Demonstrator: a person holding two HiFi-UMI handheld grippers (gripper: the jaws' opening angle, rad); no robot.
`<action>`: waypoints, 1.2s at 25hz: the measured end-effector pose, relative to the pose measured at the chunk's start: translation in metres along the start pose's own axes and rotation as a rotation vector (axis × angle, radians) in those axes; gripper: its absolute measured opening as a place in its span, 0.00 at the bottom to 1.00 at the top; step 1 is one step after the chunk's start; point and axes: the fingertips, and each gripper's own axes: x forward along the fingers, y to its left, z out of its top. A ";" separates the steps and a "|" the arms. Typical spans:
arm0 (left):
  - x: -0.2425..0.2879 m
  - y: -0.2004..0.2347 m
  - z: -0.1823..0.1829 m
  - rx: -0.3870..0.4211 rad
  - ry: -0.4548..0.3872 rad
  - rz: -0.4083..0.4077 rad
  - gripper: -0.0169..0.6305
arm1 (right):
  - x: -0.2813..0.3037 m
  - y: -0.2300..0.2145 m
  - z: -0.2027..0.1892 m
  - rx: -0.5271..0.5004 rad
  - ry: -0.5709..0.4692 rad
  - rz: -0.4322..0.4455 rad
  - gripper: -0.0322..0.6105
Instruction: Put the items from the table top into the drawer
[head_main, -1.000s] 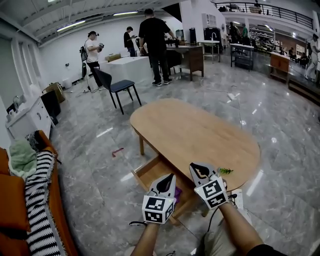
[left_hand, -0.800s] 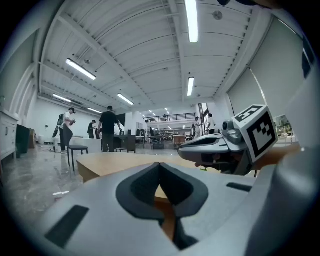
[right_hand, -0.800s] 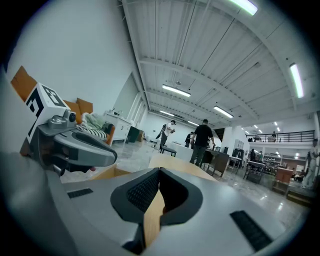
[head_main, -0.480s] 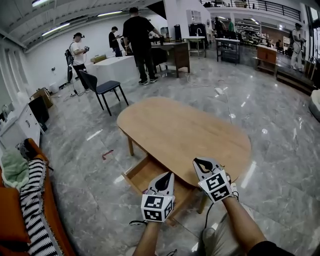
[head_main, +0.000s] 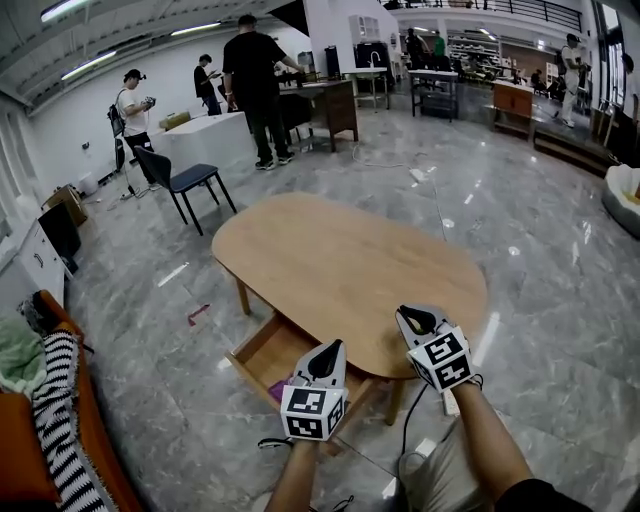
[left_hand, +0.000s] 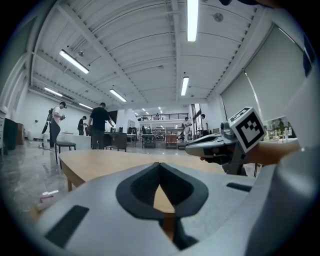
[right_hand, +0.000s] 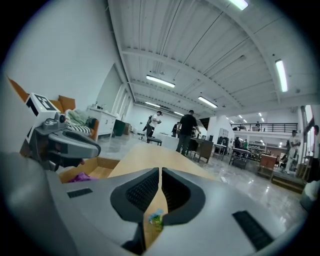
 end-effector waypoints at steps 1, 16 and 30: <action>0.003 -0.003 0.000 0.001 0.002 -0.005 0.03 | -0.001 -0.003 -0.001 0.002 0.002 -0.001 0.08; 0.042 -0.028 -0.001 0.013 0.038 -0.059 0.03 | -0.003 -0.036 -0.027 0.064 0.081 0.030 0.19; 0.054 -0.041 -0.007 0.012 0.058 -0.091 0.03 | -0.012 -0.024 -0.063 -0.033 0.237 0.165 0.30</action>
